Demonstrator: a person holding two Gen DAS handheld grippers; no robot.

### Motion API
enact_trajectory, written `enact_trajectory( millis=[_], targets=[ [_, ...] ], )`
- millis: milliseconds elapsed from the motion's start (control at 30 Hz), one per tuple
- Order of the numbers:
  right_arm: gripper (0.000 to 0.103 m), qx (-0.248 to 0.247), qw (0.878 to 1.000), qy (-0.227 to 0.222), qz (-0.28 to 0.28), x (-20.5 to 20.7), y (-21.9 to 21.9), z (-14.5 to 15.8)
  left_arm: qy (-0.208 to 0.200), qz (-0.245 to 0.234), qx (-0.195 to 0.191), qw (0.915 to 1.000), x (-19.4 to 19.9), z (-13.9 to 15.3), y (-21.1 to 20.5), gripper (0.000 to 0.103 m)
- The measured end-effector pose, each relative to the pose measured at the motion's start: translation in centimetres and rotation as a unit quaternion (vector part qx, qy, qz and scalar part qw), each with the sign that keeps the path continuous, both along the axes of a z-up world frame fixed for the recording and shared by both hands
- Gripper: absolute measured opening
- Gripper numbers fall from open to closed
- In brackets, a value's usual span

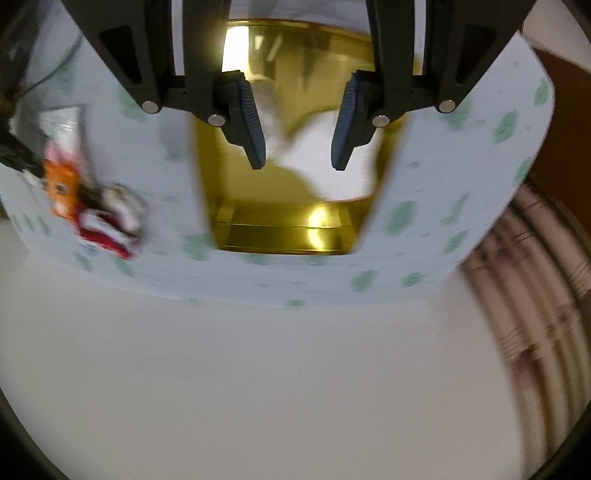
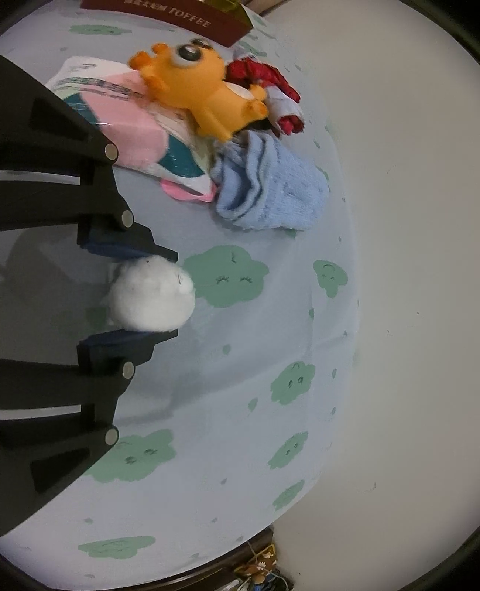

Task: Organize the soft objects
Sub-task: 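Grasp the white pompom ball with the right tool, then grasp the orange toy with the left tool while the right tool holds the pompom ball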

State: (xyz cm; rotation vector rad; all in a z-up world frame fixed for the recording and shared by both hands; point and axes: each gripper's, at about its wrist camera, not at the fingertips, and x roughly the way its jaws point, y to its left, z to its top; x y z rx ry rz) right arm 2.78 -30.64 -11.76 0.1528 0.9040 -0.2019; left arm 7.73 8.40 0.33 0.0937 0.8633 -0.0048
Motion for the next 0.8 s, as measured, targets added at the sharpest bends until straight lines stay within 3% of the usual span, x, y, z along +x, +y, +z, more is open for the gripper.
enact_trajectory(
  millis=[167,400,533,633,733,800],
  targets=[
    [0.028,0.006,1.000,-0.009,-0.006,-1.4,-0.2,0.2,0.024,-0.098,-0.015,0.9947,0.5,0.1,-7.3,0.038],
    [0.029,0.003,1.000,0.001,0.000,-0.9,0.0,-0.2,0.098,-0.191,-0.075,0.9739,2.3,-0.8,-16.0,0.038],
    [0.031,0.008,1.000,0.001,0.002,-0.9,-0.1,-0.3,0.121,-0.209,-0.073,0.9678,3.7,-1.2,-19.8,0.038],
    [0.033,0.011,1.000,0.001,0.004,-0.8,-0.2,-0.3,0.159,-0.199,-0.101,0.9616,5.7,-1.9,-21.5,0.038],
    [0.033,0.011,1.000,0.001,0.004,-0.9,-0.2,-0.3,0.195,-0.187,-0.127,0.9545,7.5,-2.9,-22.3,0.051],
    [0.033,0.013,1.000,0.001,0.004,-0.9,-0.2,-0.3,0.204,-0.187,-0.130,0.9520,8.3,-3.3,-23.0,0.053]
  ],
)
